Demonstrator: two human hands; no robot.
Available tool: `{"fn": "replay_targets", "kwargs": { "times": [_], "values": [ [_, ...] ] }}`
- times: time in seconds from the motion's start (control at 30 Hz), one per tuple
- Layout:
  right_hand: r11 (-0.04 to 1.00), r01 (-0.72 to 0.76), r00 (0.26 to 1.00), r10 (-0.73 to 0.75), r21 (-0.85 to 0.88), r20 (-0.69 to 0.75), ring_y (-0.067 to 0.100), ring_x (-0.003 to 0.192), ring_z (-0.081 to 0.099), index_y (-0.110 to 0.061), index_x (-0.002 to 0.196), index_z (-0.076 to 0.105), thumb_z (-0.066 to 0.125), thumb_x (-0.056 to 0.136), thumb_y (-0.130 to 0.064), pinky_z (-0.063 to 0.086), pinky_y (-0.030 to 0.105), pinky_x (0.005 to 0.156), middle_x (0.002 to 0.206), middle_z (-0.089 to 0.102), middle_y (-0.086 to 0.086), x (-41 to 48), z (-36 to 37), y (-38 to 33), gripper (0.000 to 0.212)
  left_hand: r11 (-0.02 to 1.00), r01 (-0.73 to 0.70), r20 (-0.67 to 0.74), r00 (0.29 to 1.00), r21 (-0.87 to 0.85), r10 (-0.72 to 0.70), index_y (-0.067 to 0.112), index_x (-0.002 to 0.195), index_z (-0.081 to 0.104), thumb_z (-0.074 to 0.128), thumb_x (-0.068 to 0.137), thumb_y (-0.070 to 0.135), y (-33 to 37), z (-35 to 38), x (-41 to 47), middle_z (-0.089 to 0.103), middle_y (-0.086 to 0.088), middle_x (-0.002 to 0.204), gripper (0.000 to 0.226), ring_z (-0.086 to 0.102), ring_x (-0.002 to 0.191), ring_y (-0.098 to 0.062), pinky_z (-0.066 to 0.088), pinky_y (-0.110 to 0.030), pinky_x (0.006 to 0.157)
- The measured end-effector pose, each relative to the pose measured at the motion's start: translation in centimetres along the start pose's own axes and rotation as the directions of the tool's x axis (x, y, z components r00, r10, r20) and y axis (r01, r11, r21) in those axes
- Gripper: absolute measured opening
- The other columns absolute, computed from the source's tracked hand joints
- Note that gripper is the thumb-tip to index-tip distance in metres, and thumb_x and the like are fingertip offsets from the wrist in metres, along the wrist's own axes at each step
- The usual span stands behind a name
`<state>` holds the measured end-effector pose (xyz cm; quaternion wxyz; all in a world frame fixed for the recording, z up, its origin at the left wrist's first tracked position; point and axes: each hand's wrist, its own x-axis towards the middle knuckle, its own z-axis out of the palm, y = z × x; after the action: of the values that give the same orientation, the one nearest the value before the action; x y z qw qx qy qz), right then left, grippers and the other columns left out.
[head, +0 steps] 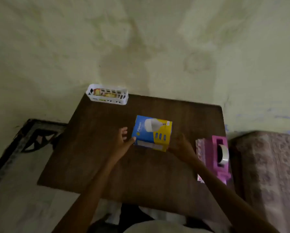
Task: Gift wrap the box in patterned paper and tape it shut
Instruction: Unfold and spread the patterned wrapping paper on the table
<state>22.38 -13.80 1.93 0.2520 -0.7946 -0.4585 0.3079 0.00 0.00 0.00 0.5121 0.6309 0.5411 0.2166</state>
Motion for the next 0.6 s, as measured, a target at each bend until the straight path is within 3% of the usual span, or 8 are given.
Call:
{"fn": "replay_targets", "kwargs": {
  "times": [0.13,0.23,0.3,0.37,0.5,0.6],
  "values": [
    [0.922,-0.31,0.944,0.327,0.231,-0.036,0.025,0.115,0.059,-0.011,0.132,0.052,0.075,0.08,-0.032,0.049,0.033,0.085,0.124,0.058,0.002,0.6,3.2,-0.7,0.06,0.985,0.168,0.241,0.955,0.052,-0.175,0.024,0.15,0.025,0.07,0.082,0.046,-0.5,-0.7,2.3,0.031,-0.004,0.153,0.084,0.041,0.132,-0.023,0.045,-0.037,0.097],
    [0.866,-0.319,0.927,0.37,0.386,-0.064,0.019,0.109,0.063,-0.02,0.129,0.057,0.07,0.087,-0.031,0.054,0.037,0.088,0.12,0.065,-0.002,0.7,4.9,-1.0,0.046,0.975,0.219,0.337,0.916,0.028,-0.216,0.027,0.146,0.031,0.066,0.083,0.051,-0.2,-0.1,3.2,0.045,-0.003,0.144,0.076,0.052,0.117,-0.017,0.048,-0.026,0.082],
    [0.843,-0.324,0.912,0.399,0.429,-0.097,0.015,0.106,0.065,-0.022,0.127,0.059,0.069,0.089,-0.029,0.054,0.028,0.081,0.115,0.066,-0.005,1.0,5.6,-1.2,0.039,0.98,0.193,0.344,0.925,-0.056,-0.162,0.028,0.142,0.036,0.067,0.084,0.045,-0.1,0.5,3.5,0.052,-0.001,0.136,0.068,0.053,0.109,-0.011,0.047,-0.022,0.076],
    [0.83,-0.314,0.891,0.426,0.461,-0.159,0.01,0.101,0.065,-0.023,0.126,0.059,0.071,0.088,-0.03,0.05,0.018,0.072,0.114,0.066,-0.007,1.9,6.1,-1.3,0.04,0.983,0.15,0.32,0.941,-0.104,-0.11,0.027,0.142,0.036,0.067,0.086,0.036,-0.1,1.0,4.3,0.05,0.004,0.133,0.065,0.051,0.11,-0.009,0.046,-0.023,0.08],
    [0.808,-0.26,0.817,0.476,0.528,-0.326,0.012,0.104,0.065,-0.019,0.132,0.055,0.076,0.085,-0.029,0.056,0.031,0.084,0.121,0.065,-0.004,5.4,6.0,-1.7,0.052,0.979,0.132,0.294,0.952,-0.158,-0.081,0.025,0.148,0.026,0.066,0.088,0.032,0.7,1.7,8.1,0.045,-0.002,0.141,0.071,0.051,0.121,-0.017,0.049,-0.029,0.086],
    [0.795,-0.22,0.792,0.484,0.566,-0.373,0.012,0.105,0.063,-0.019,0.131,0.054,0.073,0.086,-0.021,0.055,0.03,0.084,0.119,0.065,-0.002,9.1,5.3,-2.1,0.049,0.973,0.068,0.219,0.976,-0.221,-0.019,0.028,0.151,0.015,0.066,0.088,0.036,2.1,2.4,11.4,0.035,0.009,0.138,0.081,0.047,0.122,-0.014,0.05,-0.032,0.087]
  ]
}}
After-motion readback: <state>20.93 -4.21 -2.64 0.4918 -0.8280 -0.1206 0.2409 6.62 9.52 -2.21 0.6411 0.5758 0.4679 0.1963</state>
